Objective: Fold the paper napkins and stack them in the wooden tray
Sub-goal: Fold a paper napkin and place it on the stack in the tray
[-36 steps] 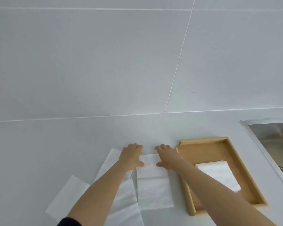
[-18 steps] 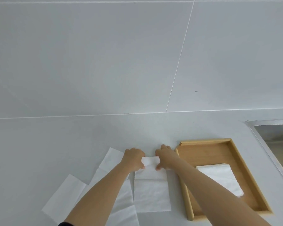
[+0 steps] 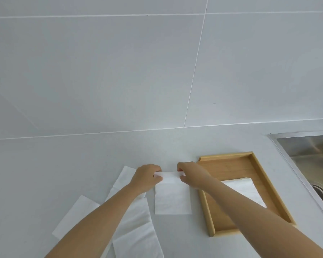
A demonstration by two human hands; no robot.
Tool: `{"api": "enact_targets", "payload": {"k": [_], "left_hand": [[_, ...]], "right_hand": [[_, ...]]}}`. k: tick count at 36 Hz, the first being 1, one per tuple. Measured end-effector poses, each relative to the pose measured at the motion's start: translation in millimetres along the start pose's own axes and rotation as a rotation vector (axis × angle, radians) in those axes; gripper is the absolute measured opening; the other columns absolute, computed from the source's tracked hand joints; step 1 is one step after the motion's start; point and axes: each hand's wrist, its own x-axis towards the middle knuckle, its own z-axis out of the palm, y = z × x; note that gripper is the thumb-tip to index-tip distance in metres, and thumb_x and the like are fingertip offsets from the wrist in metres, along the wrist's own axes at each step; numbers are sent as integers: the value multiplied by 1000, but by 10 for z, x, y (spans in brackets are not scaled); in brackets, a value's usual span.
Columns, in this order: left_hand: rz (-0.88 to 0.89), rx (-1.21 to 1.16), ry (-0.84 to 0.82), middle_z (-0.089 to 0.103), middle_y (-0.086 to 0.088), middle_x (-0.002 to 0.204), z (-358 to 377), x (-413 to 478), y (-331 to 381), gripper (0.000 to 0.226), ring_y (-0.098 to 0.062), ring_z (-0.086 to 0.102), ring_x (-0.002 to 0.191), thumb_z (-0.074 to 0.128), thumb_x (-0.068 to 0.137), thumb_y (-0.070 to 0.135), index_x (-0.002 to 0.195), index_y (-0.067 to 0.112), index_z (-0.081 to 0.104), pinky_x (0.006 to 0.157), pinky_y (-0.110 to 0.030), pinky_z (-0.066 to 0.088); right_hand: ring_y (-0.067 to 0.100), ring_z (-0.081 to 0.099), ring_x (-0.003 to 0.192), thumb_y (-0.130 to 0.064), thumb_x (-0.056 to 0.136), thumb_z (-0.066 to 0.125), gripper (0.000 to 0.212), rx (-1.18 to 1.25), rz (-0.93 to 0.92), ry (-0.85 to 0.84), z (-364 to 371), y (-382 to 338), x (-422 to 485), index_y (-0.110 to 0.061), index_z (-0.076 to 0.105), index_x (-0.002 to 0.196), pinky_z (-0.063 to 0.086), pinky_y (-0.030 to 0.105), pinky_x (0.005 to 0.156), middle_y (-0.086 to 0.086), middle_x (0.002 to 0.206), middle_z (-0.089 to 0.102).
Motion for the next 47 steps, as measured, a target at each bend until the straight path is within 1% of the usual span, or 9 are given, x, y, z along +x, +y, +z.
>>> {"api": "enact_targets", "payload": {"k": [4,9,13,17,20,26,38,44,47], "left_hand": [[32,40,-102,48,1,73,17,-144,-7,11,-20,47,78,56,83,15,83,6,63,57,-19,29],[33,178,-320,60,-3,117,80,-278,-45,26,-21,53,110,63,82,26,104,13,66,89,-25,33],[-35,230,-447,56,1,124,34,-266,-71,38,-17,49,119,71,75,39,106,19,66,105,-33,28],[-106,95,-284,52,4,108,-21,-160,-87,36,-18,50,117,67,79,37,109,17,63,97,-30,33],[-128,181,-198,50,-4,123,66,-86,-99,44,-21,48,118,64,80,34,120,18,53,96,-31,37],[-185,371,-239,44,-8,128,284,-38,-76,59,-25,42,120,68,75,37,125,16,43,94,-34,36],[-192,450,-348,43,-10,127,381,-10,-38,45,-28,37,121,66,78,34,117,16,52,99,-37,32],[-218,343,-302,50,-5,100,315,-97,18,25,-26,48,109,63,79,25,101,13,60,88,-34,33],[-270,75,-251,45,5,75,258,-127,13,20,-21,48,85,62,79,15,68,19,45,69,-25,32]], "right_hand": [[20,43,84,-12,90,46,17,-2,-19,-92,21,1,-175,-12,52,107,31,25,54,0,90,52],[23,57,102,-23,89,57,17,-25,-22,-278,101,13,-311,-12,60,102,40,29,76,8,120,62],[25,57,93,-38,89,56,39,-44,6,-316,59,7,-342,-5,63,108,42,27,69,11,115,65],[27,53,113,-34,92,51,37,-28,-3,-182,23,-5,-265,-8,56,118,44,36,90,11,127,52],[27,43,124,-25,93,51,42,-37,-22,-116,79,-22,-165,-13,42,132,41,39,97,10,134,46],[27,38,126,-16,87,61,55,-90,-20,-126,291,-35,23,-12,35,134,42,39,96,11,134,45],[31,40,123,-17,83,65,46,-199,4,-211,400,12,112,-6,44,123,43,40,96,16,126,51],[32,40,125,-13,88,59,36,-100,14,-221,396,31,28,-3,52,122,43,40,98,16,130,45],[28,50,105,-11,88,59,20,113,22,-176,319,66,-41,-6,55,107,43,25,72,14,113,52]]}}
